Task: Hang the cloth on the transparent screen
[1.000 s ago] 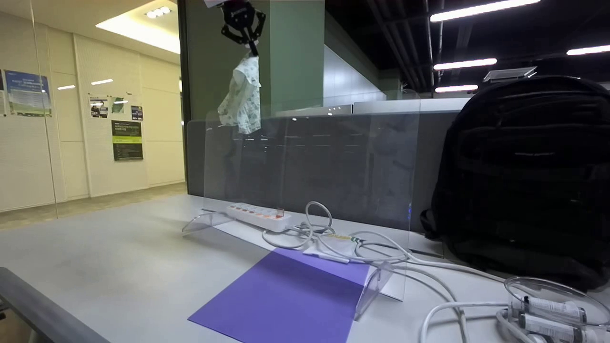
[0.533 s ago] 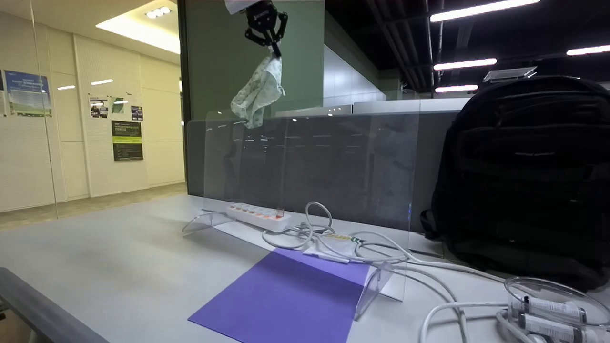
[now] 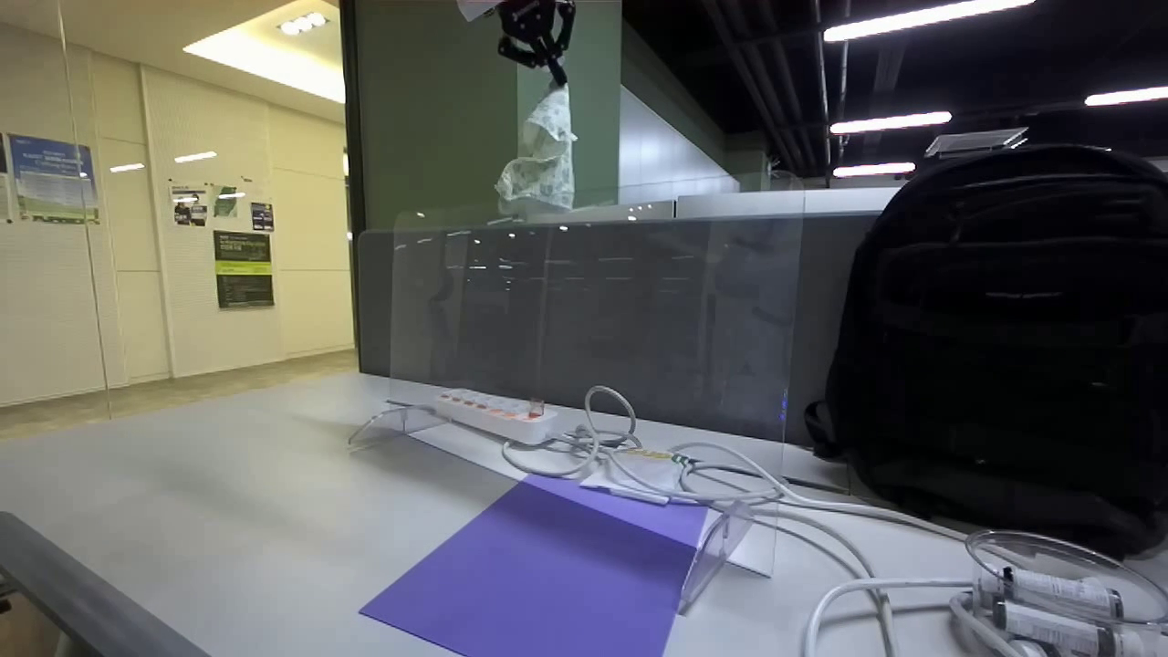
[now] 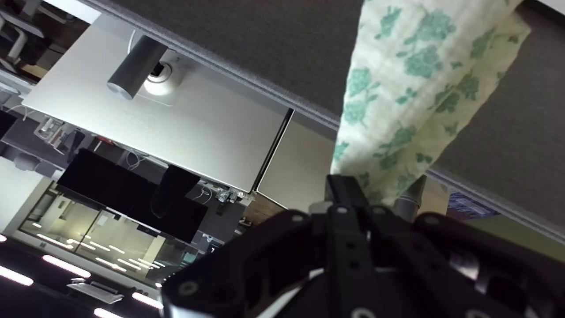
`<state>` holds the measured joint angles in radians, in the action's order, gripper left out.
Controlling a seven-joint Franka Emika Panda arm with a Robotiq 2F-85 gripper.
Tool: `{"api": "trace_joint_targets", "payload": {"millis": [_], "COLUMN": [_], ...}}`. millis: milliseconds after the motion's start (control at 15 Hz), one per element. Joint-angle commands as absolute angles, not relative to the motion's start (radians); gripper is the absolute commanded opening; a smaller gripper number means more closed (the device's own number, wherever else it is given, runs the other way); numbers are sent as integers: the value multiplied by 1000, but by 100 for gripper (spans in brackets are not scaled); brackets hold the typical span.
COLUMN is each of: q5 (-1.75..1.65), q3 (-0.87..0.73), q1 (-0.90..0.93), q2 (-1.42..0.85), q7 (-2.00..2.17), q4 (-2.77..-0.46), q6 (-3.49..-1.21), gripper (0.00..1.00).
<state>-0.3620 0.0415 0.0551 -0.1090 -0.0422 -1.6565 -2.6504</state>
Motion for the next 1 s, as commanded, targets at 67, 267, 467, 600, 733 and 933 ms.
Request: {"api": "trace_joint_targets", "payload": {"millis": [67,267,467,600,733,933], "q5": [-353,-313,-239,-186,-102,-62], "q3": [40,55,80,97,121,125], "q1": [74,83,89,92,92,98], "q2": [-139,-128,-112,-100,-78,-106], "q7": [-22,-58,-121,-178,-264,-294], "q4": [-1606,-1641,-1664,-1671,-1690,-1664], "q6": [-2618,-2578,-2530,-2493,-2427,-2412], "gripper": [0,0,0,0,0,1]}}
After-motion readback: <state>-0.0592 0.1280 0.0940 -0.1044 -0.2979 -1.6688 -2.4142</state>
